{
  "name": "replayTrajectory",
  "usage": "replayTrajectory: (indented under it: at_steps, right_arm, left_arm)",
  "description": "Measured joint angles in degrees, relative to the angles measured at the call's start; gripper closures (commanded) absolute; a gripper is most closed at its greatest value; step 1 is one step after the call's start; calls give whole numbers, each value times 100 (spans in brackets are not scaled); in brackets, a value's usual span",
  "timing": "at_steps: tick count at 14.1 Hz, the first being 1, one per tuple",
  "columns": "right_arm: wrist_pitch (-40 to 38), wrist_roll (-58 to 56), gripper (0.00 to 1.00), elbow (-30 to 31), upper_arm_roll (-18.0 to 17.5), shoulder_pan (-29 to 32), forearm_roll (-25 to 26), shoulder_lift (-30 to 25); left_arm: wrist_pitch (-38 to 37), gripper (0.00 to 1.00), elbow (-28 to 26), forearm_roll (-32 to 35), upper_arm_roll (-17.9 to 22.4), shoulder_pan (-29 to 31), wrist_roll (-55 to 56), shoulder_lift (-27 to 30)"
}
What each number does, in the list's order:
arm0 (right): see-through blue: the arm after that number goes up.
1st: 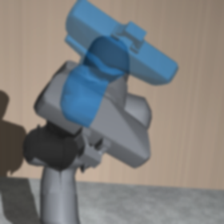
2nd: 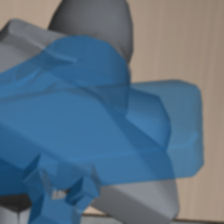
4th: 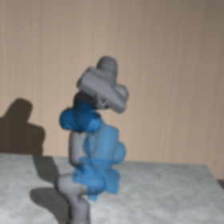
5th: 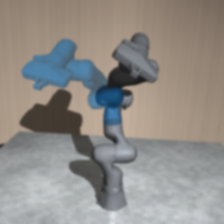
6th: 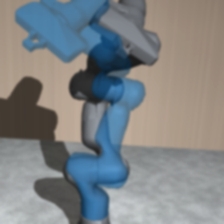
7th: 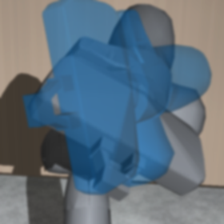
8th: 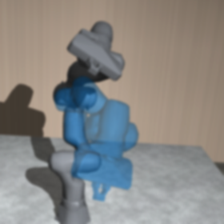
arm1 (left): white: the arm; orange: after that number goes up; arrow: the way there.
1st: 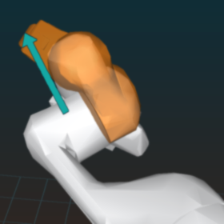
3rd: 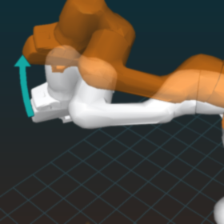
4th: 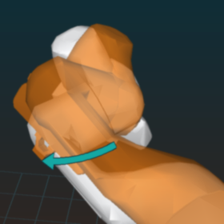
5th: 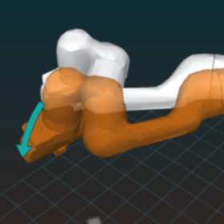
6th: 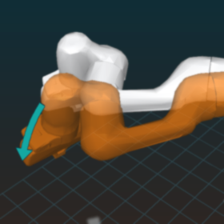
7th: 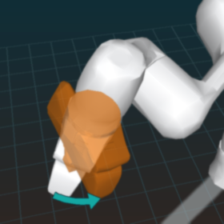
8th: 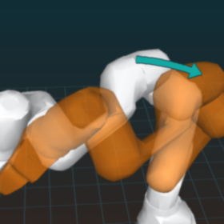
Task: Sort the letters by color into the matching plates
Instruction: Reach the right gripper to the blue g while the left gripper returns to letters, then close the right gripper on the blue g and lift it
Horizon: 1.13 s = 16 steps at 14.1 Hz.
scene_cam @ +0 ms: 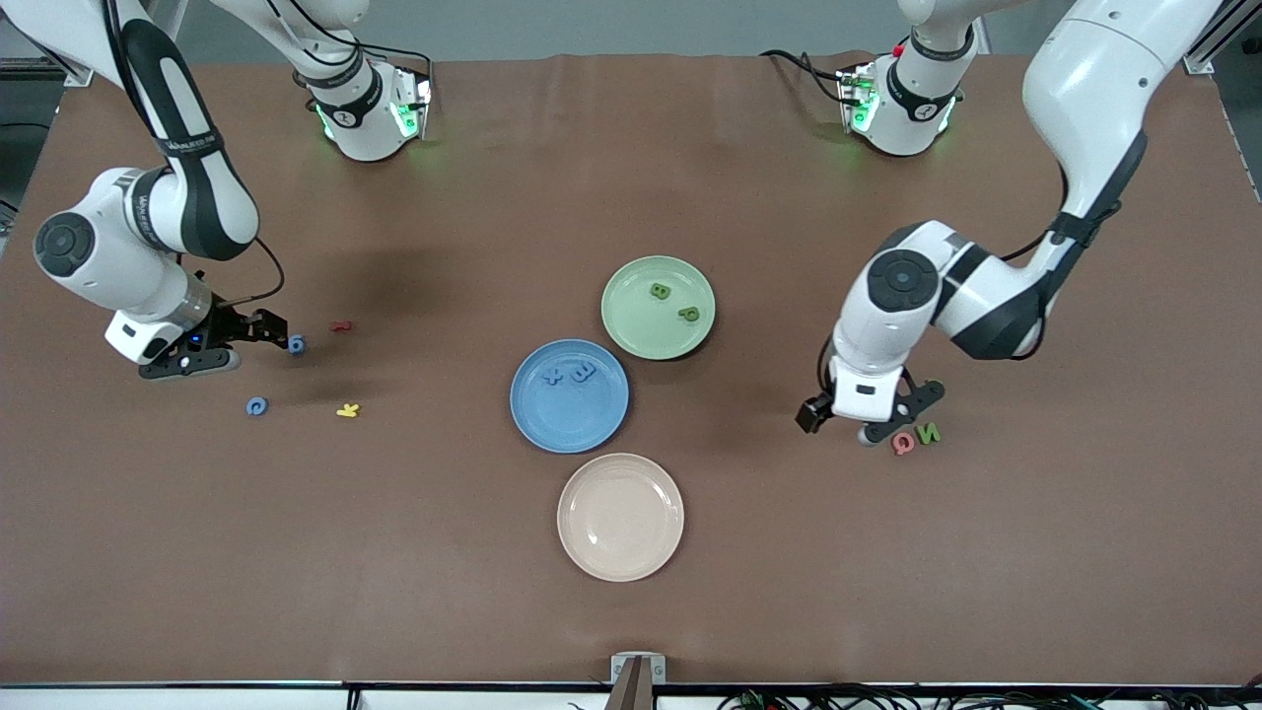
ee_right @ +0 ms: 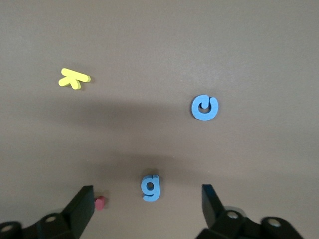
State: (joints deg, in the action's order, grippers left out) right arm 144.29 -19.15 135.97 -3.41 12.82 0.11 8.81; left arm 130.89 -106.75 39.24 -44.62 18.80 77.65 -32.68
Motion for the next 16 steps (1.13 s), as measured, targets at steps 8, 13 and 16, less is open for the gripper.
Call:
replayTrajectory:
  at_steps: [8,13,16]
  right_arm:
    - [675,-9,28,313,-2,1,0,484]
    - [989,-172,30,329,4,36,1,780]
    - [993,-184,36,352,4,77,1,807]
  left_arm:
    - [-240,6,-169,0,-145,1273,-1405,21]
    - [-241,7,-345,0,-220,1668,-1834,21]
    - [-242,7,-380,0,-221,1776,-1993,21]
